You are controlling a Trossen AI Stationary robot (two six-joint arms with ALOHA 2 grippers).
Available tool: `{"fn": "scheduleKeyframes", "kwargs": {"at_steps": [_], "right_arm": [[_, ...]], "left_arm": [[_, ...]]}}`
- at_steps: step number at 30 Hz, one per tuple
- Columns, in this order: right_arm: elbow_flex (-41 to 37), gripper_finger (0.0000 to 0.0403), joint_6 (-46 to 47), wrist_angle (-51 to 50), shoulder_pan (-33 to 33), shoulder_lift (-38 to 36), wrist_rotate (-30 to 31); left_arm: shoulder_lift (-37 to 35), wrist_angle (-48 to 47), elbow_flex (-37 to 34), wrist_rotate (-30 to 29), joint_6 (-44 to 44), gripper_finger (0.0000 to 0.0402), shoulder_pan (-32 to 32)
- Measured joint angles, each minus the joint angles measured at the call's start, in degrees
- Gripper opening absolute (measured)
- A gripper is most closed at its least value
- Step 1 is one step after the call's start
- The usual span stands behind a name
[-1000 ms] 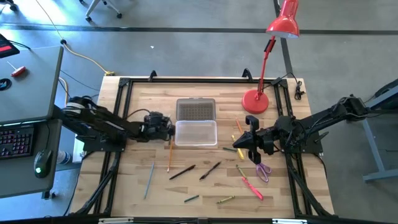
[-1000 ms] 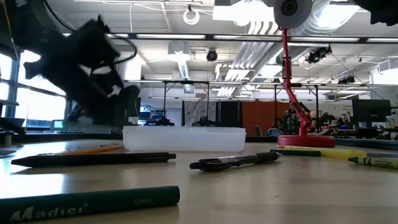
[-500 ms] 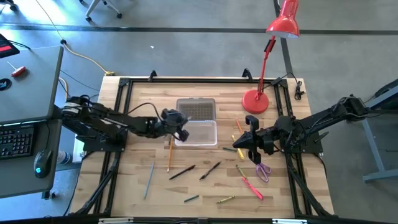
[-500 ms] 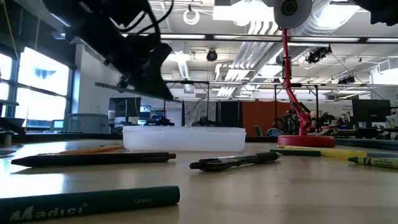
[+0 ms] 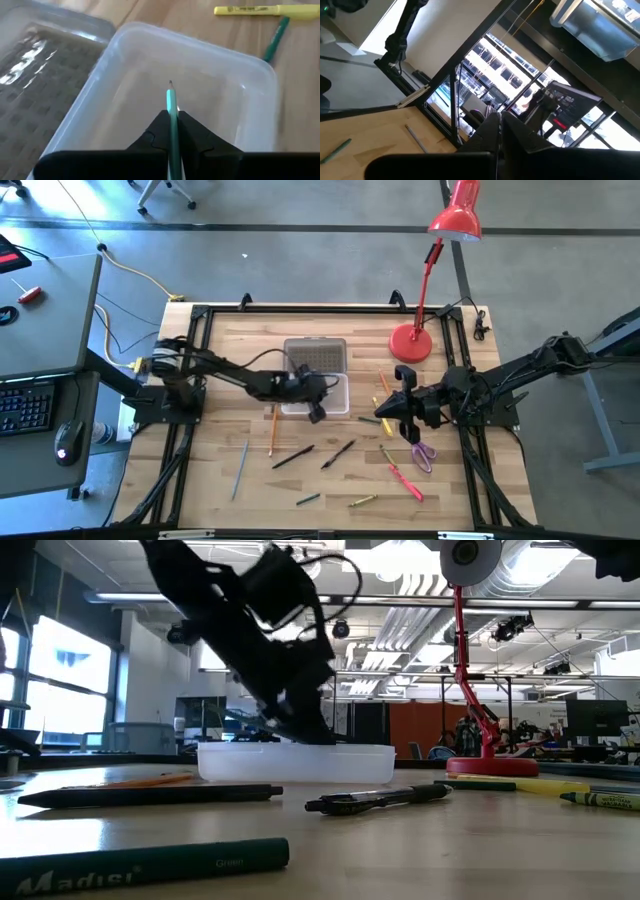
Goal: Pick & place school supplies into a supply box
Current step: Put the top light blue pencil into the supply box, then put the light blue pencil into the supply box
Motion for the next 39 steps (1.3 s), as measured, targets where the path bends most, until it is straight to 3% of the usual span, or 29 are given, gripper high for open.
{"fn": "scheduleKeyframes", "kwargs": {"at_steps": [9, 20, 26, 31, 35, 39], "right_arm": [[0.00, 0.0000, 3.64, 0.40, 0.04, 0.11, 0.00], [0.00, 0.0000, 3.55, 0.78, 0.04, 0.15, 0.00], [0.00, 0.0000, 3.47, 0.79, 0.04, 0.15, 0.00], [0.00, 0.0000, 3.49, 0.54, 0.07, 0.14, 0.02], [0.00, 0.0000, 3.49, 0.48, 0.07, 0.15, 0.02], [0.00, 0.0000, 3.49, 0.31, 0.07, 0.13, 0.02]], "left_arm": [[4.41, -1.37, 4.51, 3.22, 1.54, 0.0077, 4.76], [3.51, -8.02, 7.00, 4.83, 0.47, 0.0112, 4.25], [-0.06, -31.02, 16.85, 1.96, -0.04, 0.0103, 3.08], [-5.57, -50.42, 24.26, -8.84, -3.59, 0.0100, 0.11], [-11.94, -66.23, 26.81, -17.84, -16.02, 0.0101, -5.01], [-18.68, -79.71, 25.91, -24.84, -35.18, 0.0101, -13.26]]}}
